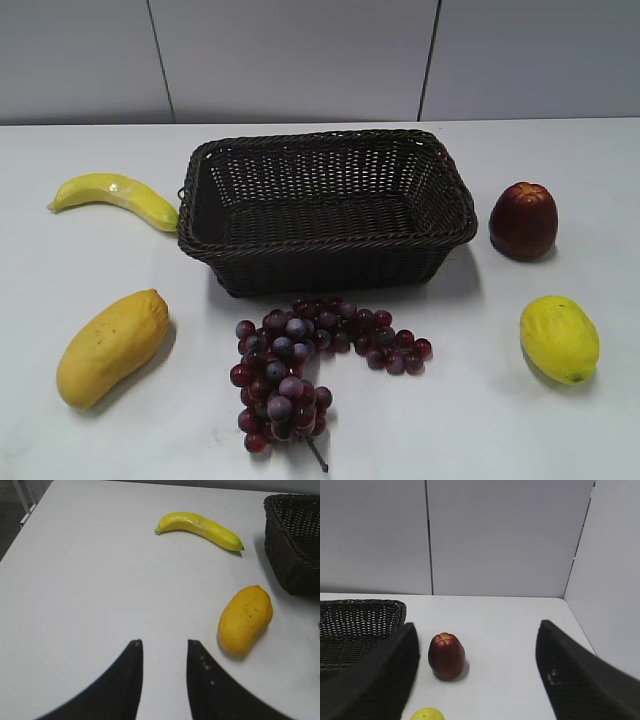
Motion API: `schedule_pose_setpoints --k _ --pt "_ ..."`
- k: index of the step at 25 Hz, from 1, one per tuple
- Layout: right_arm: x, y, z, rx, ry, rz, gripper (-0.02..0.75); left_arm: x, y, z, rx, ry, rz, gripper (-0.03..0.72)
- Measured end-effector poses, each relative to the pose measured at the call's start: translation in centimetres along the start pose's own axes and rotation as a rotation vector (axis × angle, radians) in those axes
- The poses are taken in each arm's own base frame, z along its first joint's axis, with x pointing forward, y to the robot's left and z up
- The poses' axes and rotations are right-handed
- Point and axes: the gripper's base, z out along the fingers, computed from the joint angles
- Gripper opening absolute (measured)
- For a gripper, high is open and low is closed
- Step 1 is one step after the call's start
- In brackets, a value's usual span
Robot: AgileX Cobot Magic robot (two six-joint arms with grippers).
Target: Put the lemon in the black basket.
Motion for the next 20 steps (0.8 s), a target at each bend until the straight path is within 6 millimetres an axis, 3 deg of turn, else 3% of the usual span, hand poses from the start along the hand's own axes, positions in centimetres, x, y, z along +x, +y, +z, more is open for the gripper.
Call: schedule_pose_setpoints --k 3,11,16,20 --pt "0.3 0.0 3.3 0.004 0.106 0.001 0.653 0.0 0.0 0.0 0.000 0.000 0.000 0.238" --pt "3.5 0.6 12.5 -0.019 0.635 0.150 0.664 0.0 0.0 0.0 0.000 0.000 0.000 0.238" --pt "6.4 1.0 17.9 -0.050 0.953 0.162 0.661 0.0 0.0 0.0 0.000 0.000 0.000 0.238" --pt "9.4 1.1 20.7 -0.065 1.107 0.180 0.661 0.0 0.0 0.0 0.000 0.000 0.000 0.238"
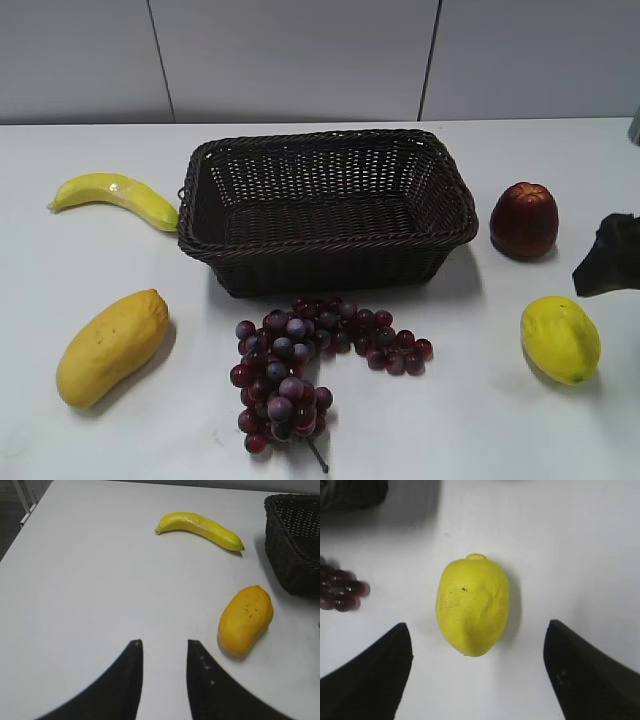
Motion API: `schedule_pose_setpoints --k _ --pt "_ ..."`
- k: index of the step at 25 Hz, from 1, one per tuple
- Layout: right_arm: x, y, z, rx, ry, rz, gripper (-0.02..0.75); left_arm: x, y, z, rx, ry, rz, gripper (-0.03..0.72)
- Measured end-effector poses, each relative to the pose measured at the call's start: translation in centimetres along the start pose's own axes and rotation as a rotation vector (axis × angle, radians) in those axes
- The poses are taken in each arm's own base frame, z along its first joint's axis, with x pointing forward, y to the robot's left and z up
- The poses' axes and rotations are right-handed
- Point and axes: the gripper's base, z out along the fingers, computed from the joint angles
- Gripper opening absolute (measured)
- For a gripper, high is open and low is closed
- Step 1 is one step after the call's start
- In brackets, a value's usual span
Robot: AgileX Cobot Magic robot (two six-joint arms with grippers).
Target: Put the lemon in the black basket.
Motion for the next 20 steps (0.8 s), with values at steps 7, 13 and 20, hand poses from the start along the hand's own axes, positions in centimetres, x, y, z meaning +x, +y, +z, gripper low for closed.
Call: schedule_pose_setpoints --k 7,13,20 --pt "-0.1 -0.9 5.2 0.012 0.141 0.019 0.652 0.0 0.0 0.0 0.000 0.000 0.000 0.238" --pt "0.0 -0.8 7.3 -0.040 0.180 0.010 0.639 0.0 0.0 0.0 0.000 0.000 0.000 0.238" --pt "0.2 -1.1 9.0 -0.041 0.208 0.026 0.611 0.0 0.0 0.0 0.000 0.000 0.000 0.238"
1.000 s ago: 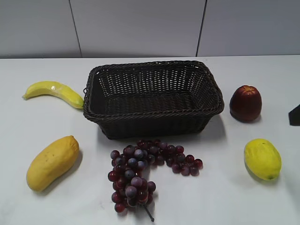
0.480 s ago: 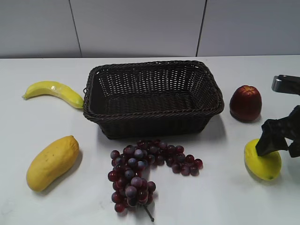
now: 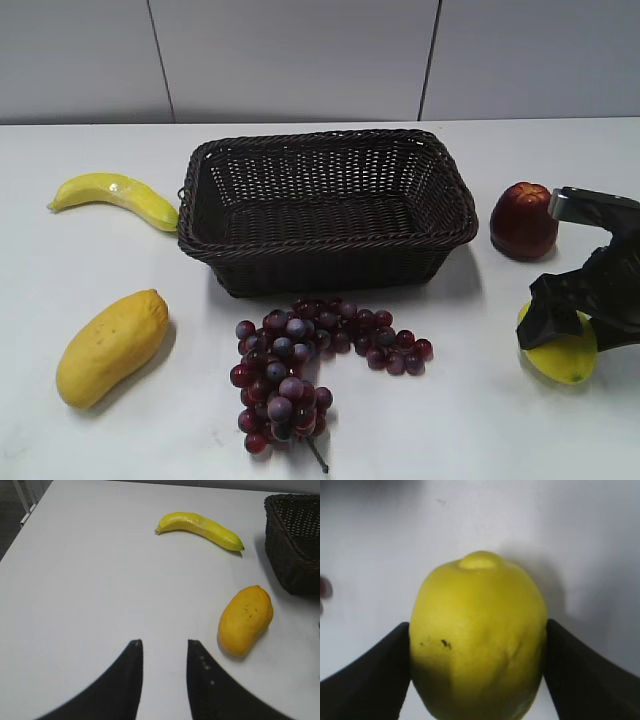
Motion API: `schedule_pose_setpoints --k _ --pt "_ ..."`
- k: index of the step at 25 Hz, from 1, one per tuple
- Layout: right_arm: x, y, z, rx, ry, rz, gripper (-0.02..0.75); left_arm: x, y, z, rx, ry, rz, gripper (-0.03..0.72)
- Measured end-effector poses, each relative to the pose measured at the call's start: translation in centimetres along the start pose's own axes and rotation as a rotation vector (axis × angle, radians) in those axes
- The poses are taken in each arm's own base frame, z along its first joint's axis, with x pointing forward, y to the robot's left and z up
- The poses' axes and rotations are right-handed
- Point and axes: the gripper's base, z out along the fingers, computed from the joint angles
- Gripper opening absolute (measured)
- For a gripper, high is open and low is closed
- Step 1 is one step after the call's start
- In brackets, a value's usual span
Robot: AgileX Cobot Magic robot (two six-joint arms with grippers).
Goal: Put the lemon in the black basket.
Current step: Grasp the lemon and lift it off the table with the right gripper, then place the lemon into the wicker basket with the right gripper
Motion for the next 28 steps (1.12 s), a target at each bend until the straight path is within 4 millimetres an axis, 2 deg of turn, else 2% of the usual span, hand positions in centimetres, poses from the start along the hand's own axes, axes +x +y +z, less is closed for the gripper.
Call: schedule_pose_setpoints --k 4,7,9,13,19,21,25,28 --pt "-0.2 0.2 0.0 -0.012 0.013 -0.010 0.588 0.0 0.0 0.0 0.000 0.000 0.000 0.238" --pt "-0.8 0.8 -0.8 -0.049 0.059 -0.029 0.588 0.0 0.0 0.0 0.000 0.000 0.000 0.238" --pt "-1.5 1.4 -2.0 -0.079 0.076 -0.049 0.587 0.0 0.0 0.0 0.000 0.000 0.000 0.238" --pt "-3.3 3.4 -6.0 -0.163 0.049 -0.091 0.587 0.0 0.0 0.0 0.000 0.000 0.000 0.238" --pt "-6.5 7.4 -13.8 -0.346 -0.194 -0.120 0.587 0.0 0.0 0.0 0.000 0.000 0.000 0.238" --pt "-7.5 8.8 -15.5 -0.384 -0.278 -0.149 0.587 0.0 0.0 0.0 0.000 0.000 0.000 0.238" --pt "-8.4 13.0 -16.9 -0.408 -0.457 -0.260 0.587 0.0 0.0 0.0 0.000 0.000 0.000 0.238" --pt "-8.3 16.1 -16.1 -0.407 -0.528 -0.346 0.587 0.0 0.0 0.0 0.000 0.000 0.000 0.238"
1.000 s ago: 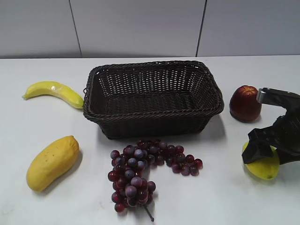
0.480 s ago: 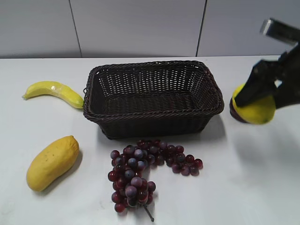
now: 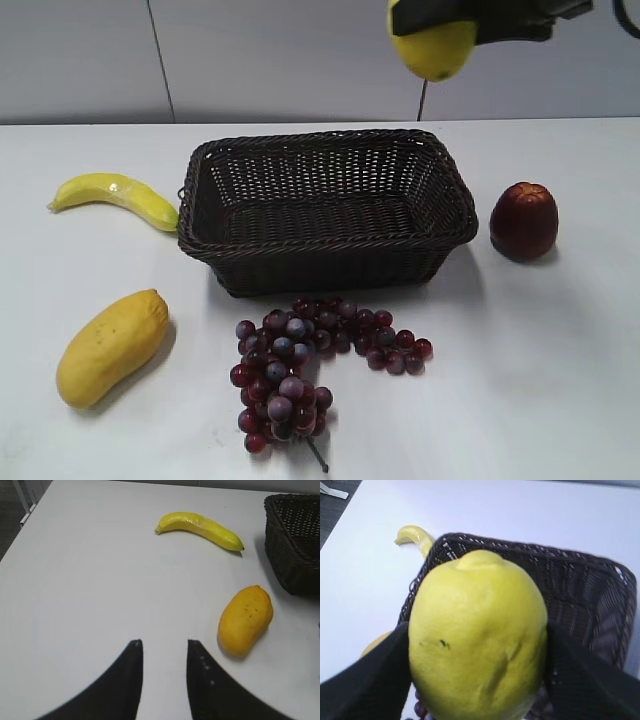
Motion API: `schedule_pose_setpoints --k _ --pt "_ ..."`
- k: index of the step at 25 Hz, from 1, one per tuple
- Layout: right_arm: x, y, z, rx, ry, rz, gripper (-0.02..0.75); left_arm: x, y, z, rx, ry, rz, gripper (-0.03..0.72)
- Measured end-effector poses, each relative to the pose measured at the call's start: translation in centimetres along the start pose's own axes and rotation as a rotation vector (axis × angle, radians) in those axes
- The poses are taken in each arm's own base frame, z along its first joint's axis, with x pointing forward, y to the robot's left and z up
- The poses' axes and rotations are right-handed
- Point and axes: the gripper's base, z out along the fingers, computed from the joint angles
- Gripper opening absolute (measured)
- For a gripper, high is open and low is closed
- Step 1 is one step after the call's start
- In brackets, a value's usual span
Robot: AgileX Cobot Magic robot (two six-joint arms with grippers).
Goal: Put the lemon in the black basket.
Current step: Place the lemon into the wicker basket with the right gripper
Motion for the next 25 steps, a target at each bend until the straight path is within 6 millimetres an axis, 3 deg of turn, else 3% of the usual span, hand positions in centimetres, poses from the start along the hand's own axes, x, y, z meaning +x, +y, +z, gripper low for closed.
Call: schedule_pose_setpoints --k 3,5,10,14,17,20,23,25 --pt "0.9 1.0 3.3 0.000 0.020 -0.041 0.587 0.0 0.0 0.0 0.000 0.000 0.000 0.238" --pt "2.1 0.5 6.3 0.019 0.064 -0.044 0.587 0.0 0.0 0.0 0.000 0.000 0.000 0.238" --pt "5.5 -3.0 12.9 0.098 0.164 -0.002 0.587 0.0 0.0 0.0 0.000 0.000 0.000 0.238" --pt "7.7 -4.7 15.5 0.125 0.241 0.019 0.631 0.0 0.0 0.0 0.001 0.000 0.000 0.238" --pt "7.5 -4.6 15.5 0.120 0.243 0.015 0.659 0.0 0.0 0.0 0.000 0.000 0.000 0.238" --pt "5.8 -3.4 14.6 0.076 0.243 -0.019 0.661 0.0 0.0 0.0 0.000 0.000 0.000 0.238" --pt "2.3 -1.1 11.7 0.033 0.216 -0.131 0.652 0.0 0.0 0.0 0.000 0.000 0.000 0.238" --pt "-0.1 0.7 8.7 0.022 0.204 -0.225 0.639 0.0 0.0 0.0 0.000 0.000 0.000 0.238"
